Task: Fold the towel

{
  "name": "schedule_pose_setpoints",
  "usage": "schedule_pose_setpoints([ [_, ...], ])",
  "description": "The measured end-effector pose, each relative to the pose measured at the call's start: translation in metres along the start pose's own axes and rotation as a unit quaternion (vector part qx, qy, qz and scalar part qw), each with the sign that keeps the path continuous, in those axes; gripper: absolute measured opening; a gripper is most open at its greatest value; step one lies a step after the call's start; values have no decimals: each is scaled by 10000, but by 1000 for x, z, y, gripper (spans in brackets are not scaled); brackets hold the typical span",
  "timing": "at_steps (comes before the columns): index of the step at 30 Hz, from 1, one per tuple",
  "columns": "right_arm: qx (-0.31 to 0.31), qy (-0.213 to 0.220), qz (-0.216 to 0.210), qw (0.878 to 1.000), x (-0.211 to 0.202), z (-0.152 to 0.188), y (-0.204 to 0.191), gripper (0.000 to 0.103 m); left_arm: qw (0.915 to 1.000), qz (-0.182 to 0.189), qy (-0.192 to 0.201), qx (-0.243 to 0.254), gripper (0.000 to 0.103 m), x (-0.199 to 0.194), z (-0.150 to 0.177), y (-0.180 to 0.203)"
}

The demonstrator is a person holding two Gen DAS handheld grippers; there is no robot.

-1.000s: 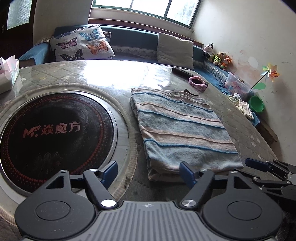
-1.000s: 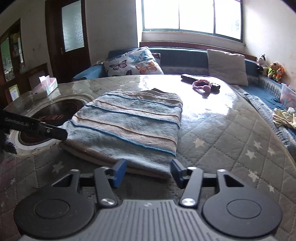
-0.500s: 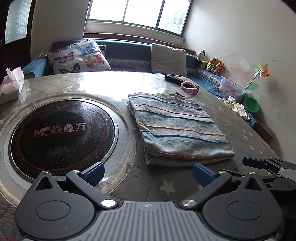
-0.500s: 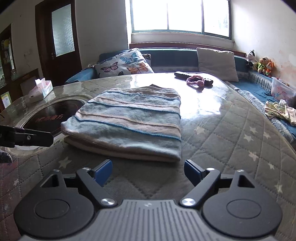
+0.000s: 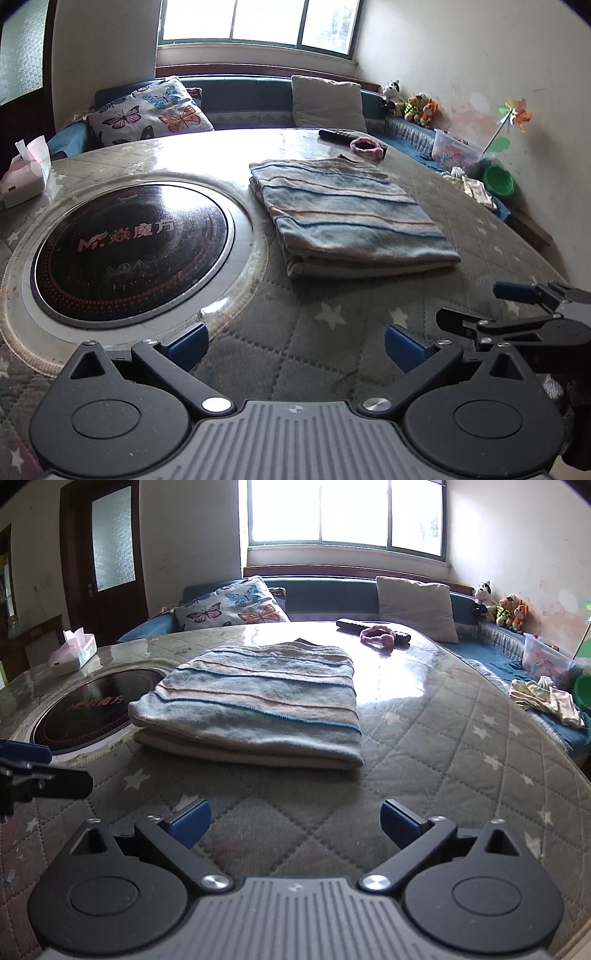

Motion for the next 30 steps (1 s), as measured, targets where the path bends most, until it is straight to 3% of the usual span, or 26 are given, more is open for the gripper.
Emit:
schedule_pose_setpoints([
  [30,-173,74,234,9995,-20,21,-25,103,9996,-215,95,125,103,-24,31,11],
])
Point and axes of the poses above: each gripper's, at about its wrist camera, not at the fingertips, and x roughly the way its jaws point, y to its right, z to its underside, the point moved 1 cm from there along x, roughly the way its jaws point, and after that the axes turned 2 degrees about -z, right-handed, at the moved point
